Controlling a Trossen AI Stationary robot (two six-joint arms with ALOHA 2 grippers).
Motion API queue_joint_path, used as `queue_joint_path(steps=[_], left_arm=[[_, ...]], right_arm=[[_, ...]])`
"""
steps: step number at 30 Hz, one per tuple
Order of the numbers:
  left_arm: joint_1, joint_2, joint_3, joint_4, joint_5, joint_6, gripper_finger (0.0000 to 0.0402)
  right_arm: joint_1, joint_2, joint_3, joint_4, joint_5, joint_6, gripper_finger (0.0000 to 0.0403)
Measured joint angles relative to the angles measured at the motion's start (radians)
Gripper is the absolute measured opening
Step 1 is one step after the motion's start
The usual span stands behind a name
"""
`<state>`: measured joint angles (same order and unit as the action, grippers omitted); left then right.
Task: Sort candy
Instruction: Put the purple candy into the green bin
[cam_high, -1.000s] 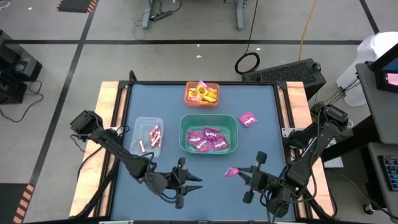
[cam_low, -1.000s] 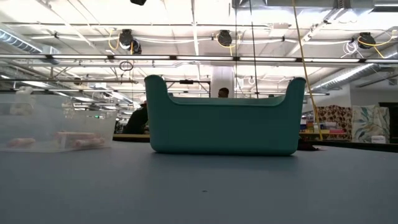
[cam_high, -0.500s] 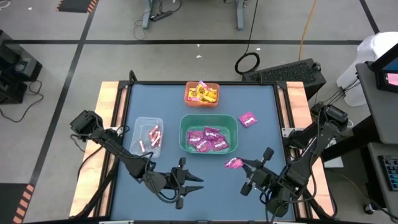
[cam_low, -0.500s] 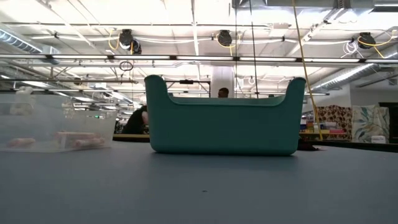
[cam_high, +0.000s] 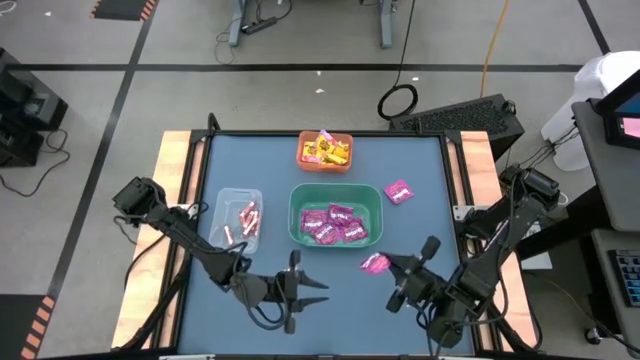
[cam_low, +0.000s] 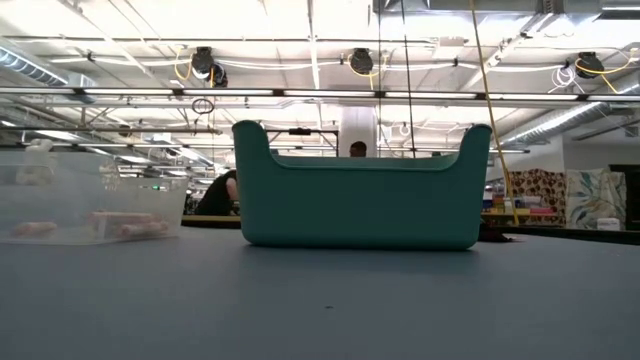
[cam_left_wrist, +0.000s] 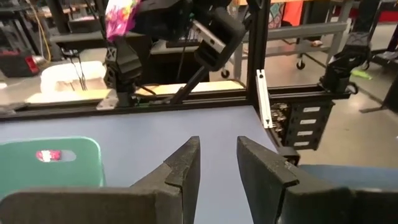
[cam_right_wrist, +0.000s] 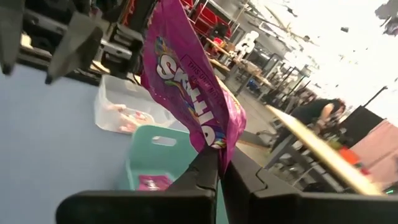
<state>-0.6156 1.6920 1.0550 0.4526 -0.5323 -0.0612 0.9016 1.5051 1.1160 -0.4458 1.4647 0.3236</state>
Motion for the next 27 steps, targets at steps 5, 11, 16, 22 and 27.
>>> queue_joint_path(steps=[5,11,16,22,27], left_arm=[[0.012,0.000,0.000,0.002,0.000,0.046,0.0112],[0.018,0.000,0.000,0.003,0.000,0.083,0.0112],[0.020,0.000,0.000,0.002,0.000,0.148,0.0112],[0.020,0.000,0.000,-0.009,0.000,0.215,0.0112],[0.021,0.000,0.000,-0.033,0.000,0.274,0.0112]], right_arm=[[-0.011,0.000,0.000,0.000,-0.006,-0.237,0.0004],[-0.012,0.000,0.000,0.000,-0.054,-0.490,0.0004],[-0.012,0.000,0.000,0.000,-0.053,-0.658,0.0004],[-0.012,0.000,0.000,0.000,-0.053,-0.867,0.0004],[-0.017,0.000,0.000,0.000,-0.053,-0.897,0.0004]])
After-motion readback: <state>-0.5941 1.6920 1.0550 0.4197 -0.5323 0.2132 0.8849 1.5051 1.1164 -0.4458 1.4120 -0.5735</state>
